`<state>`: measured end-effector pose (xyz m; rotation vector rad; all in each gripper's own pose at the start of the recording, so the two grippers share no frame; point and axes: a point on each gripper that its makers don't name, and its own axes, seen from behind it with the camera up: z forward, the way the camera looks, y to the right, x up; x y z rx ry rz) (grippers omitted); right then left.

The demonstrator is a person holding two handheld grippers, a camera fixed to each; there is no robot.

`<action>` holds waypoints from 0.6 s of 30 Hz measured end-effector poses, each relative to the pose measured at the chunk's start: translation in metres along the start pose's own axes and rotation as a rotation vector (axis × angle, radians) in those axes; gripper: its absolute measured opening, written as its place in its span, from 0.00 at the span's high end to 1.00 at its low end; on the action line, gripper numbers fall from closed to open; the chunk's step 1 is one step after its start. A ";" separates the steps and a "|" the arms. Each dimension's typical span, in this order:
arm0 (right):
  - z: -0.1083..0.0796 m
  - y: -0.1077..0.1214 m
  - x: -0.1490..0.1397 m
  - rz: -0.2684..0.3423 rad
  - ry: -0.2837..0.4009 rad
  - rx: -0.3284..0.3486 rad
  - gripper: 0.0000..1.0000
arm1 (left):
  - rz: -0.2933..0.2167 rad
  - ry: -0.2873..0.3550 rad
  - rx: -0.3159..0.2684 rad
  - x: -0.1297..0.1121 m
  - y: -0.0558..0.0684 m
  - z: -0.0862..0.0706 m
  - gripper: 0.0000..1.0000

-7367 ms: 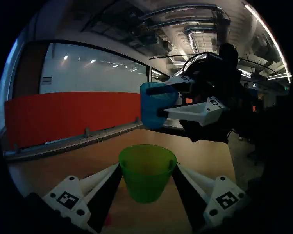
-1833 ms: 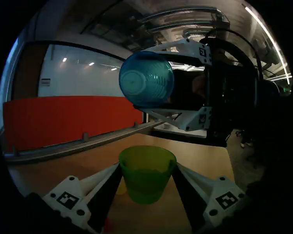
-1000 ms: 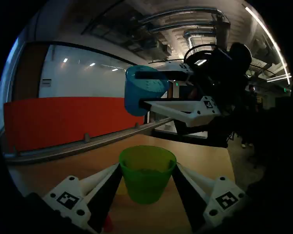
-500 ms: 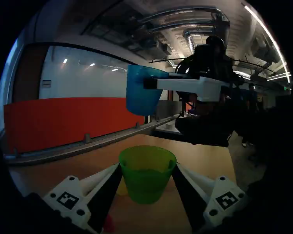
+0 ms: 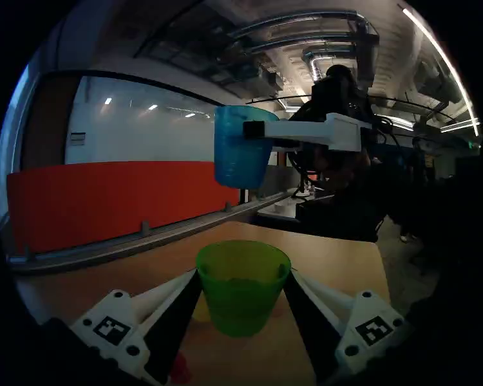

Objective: Pour water

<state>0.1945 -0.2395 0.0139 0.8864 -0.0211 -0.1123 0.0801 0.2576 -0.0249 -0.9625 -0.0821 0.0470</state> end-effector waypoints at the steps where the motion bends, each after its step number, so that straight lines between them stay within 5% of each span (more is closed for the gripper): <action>1: 0.000 0.001 0.000 -0.002 -0.001 -0.002 0.11 | 0.000 0.000 0.001 0.000 0.000 0.000 0.15; 18: -0.031 0.033 -0.046 -0.017 -0.068 -0.091 0.11 | -0.006 -0.032 0.046 -0.012 -0.021 -0.010 0.15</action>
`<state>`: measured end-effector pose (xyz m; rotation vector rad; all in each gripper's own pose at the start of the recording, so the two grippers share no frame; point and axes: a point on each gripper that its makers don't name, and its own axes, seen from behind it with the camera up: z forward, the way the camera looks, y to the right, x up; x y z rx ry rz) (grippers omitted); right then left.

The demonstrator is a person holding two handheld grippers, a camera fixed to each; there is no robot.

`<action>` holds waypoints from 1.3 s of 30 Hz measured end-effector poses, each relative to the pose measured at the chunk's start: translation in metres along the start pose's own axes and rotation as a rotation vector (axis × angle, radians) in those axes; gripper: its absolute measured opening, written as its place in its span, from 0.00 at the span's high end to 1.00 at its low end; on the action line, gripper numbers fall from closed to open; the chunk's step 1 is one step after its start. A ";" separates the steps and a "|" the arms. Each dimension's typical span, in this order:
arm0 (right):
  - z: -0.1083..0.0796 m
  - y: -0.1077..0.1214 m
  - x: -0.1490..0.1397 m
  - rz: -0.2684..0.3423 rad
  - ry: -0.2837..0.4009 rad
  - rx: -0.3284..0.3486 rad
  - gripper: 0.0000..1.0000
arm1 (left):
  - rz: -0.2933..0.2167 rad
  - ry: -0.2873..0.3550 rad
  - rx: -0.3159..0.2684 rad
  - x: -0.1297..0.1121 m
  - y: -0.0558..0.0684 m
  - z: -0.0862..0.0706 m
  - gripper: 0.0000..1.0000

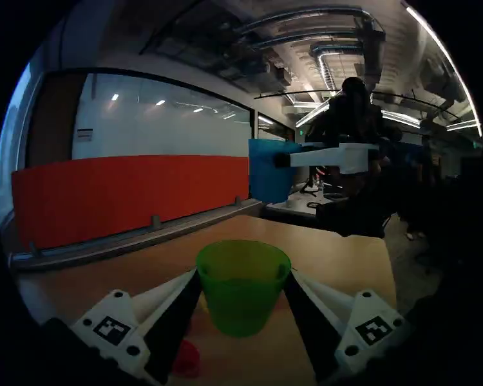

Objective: Pour water

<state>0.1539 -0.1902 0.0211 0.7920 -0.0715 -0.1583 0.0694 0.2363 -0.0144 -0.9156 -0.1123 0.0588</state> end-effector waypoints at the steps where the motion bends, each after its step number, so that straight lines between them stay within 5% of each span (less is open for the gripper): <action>1: -0.002 0.001 -0.004 0.000 -0.005 -0.004 0.11 | -0.001 -0.003 0.002 -0.001 -0.001 -0.001 0.15; 14: -0.017 -0.003 -0.040 -0.016 -0.061 0.005 0.11 | 0.025 -0.093 0.011 -0.026 -0.007 -0.009 0.15; 39: -0.012 -0.039 -0.125 -0.011 -0.220 0.122 0.10 | 0.057 -0.324 -0.035 -0.098 0.010 -0.010 0.15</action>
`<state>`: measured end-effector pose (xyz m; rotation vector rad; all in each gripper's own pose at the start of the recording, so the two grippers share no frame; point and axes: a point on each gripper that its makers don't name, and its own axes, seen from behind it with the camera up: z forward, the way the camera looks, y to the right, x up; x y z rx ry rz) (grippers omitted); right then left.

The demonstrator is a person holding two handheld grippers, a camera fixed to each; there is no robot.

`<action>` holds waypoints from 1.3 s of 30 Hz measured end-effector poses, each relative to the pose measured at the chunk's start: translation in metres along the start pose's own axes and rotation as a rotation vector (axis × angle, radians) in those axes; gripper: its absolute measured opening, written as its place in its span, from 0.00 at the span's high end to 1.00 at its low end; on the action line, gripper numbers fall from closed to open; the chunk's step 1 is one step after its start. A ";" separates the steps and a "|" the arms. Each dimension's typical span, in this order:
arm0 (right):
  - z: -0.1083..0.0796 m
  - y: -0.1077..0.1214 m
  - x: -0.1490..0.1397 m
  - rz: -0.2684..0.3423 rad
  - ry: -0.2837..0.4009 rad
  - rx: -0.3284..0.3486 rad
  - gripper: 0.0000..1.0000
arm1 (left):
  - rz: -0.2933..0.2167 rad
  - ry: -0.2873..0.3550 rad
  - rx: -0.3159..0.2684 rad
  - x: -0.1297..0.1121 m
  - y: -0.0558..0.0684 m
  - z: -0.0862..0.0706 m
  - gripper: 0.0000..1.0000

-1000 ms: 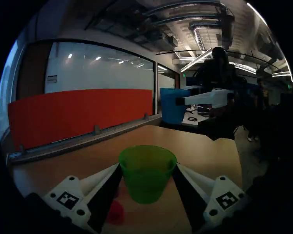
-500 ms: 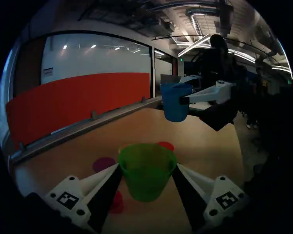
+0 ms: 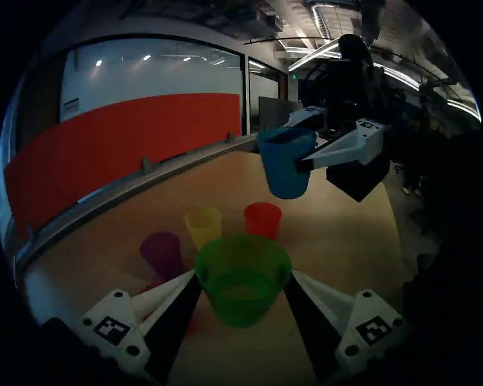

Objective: Pour water

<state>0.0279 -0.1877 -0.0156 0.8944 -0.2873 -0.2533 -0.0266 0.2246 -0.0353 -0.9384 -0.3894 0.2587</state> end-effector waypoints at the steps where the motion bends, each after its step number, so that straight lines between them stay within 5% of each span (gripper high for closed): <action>1: 0.001 -0.001 -0.003 0.001 -0.007 0.005 0.10 | 0.000 -0.005 -0.002 -0.002 0.001 0.000 0.15; 29: 0.025 -0.029 -0.077 0.002 -0.196 0.086 0.10 | 0.064 -0.228 -0.063 -0.061 0.015 0.014 0.15; 39: 0.033 -0.033 -0.102 -0.005 -0.260 0.103 0.10 | 0.069 -0.263 -0.082 -0.070 0.017 0.022 0.15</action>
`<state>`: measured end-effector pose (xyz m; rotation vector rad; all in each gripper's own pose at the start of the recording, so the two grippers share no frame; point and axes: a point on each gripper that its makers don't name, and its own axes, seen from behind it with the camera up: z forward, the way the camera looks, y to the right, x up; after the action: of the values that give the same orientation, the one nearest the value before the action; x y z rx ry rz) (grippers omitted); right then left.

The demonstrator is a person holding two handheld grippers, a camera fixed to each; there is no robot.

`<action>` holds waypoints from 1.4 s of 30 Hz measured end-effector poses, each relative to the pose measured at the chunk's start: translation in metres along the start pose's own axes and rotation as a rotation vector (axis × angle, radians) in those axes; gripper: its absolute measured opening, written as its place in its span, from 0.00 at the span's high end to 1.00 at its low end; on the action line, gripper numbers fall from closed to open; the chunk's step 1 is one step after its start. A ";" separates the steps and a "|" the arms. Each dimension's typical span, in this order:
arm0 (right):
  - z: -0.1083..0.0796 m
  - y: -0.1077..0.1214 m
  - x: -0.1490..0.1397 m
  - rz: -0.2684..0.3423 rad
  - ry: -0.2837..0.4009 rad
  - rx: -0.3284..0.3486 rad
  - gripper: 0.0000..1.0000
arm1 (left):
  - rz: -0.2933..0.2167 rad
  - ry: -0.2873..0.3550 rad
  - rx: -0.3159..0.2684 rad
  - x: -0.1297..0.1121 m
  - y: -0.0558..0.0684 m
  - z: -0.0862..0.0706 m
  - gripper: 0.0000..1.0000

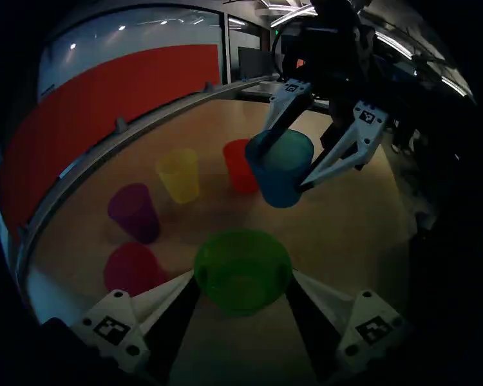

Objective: Pour water

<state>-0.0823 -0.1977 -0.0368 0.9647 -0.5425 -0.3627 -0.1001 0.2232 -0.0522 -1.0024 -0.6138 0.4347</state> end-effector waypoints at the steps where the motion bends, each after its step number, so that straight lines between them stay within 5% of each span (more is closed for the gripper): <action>1: 0.001 -0.001 -0.002 -0.002 -0.004 0.001 0.10 | -0.001 -0.003 -0.001 0.000 0.000 0.001 0.15; 42: 0.035 -0.010 -0.032 -0.029 -0.076 0.014 0.10 | -0.031 -0.020 -0.031 -0.021 0.000 0.011 0.15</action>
<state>-0.1294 -0.2099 -0.0387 0.9756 -0.6013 -0.4240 -0.1230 0.2180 -0.0535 -1.0179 -0.6546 0.4088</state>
